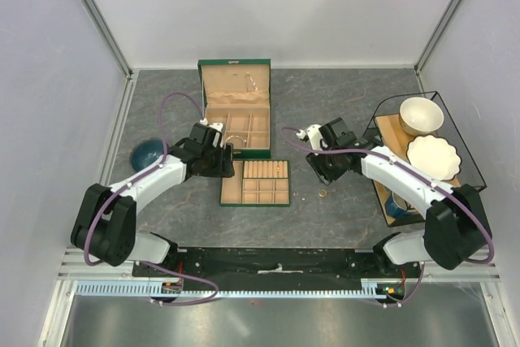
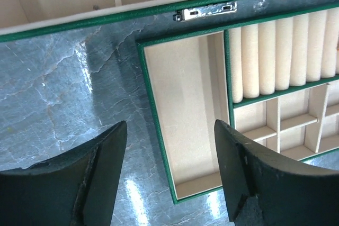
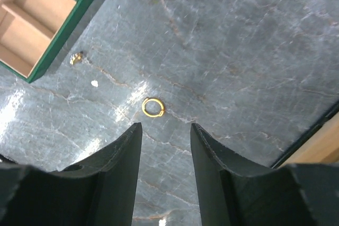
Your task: Organize the mixed jewelry
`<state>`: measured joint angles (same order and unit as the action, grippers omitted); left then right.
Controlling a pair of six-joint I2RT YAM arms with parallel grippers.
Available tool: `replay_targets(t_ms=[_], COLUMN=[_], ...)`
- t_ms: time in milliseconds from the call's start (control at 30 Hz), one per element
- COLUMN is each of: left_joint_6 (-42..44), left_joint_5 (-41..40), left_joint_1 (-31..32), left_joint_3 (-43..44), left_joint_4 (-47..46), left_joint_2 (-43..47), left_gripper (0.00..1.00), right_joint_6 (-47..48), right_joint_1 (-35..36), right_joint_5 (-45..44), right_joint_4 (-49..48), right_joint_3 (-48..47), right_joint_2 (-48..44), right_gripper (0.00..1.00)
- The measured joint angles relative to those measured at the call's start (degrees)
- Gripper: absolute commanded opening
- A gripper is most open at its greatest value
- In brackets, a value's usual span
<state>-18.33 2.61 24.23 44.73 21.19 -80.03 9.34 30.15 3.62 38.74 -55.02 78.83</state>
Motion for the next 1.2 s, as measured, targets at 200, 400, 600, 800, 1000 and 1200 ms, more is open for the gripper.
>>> replay_targets(t_ms=[200, 400, 600, 800, 1000, 1200], left_joint_6=[1.51, 1.88, 1.95, 1.95, 1.95, 1.95], left_joint_5=[1.97, 2.60, 3.80, 4.22, 5.20, 5.57], left_joint_1=[-1.14, -1.88, -2.36, -2.64, -2.80, -2.99], left_joint_3=[0.44, 0.46, 0.46, 0.46, 0.46, 0.46], left_joint_4=[0.11, 0.11, 0.11, 0.09, 0.09, 0.04], left_joint_2=[2.71, 4.04, 4.33, 4.33, 4.33, 4.33], left_gripper=[0.74, 0.74, 0.74, 0.74, 0.74, 0.74], right_joint_6=[-0.07, -0.31, -0.61, -0.76, -1.03, -1.18], right_joint_1=[0.00, -0.11, -0.79, -1.07, -1.09, -1.25], right_joint_5=[1.22, 1.29, 1.29, 1.38, 1.95, 2.14], right_joint_4=[1.11, 2.69, 3.58, 4.04, 4.22, 4.26], right_joint_3=[0.26, 0.24, 0.22, -0.42, -1.53, -2.03], right_joint_2=[3.87, 9.16, 11.28, 12.90, 14.64, 15.91], right_gripper=[0.45, 0.43, 0.40, 0.39, 0.38, 0.35])
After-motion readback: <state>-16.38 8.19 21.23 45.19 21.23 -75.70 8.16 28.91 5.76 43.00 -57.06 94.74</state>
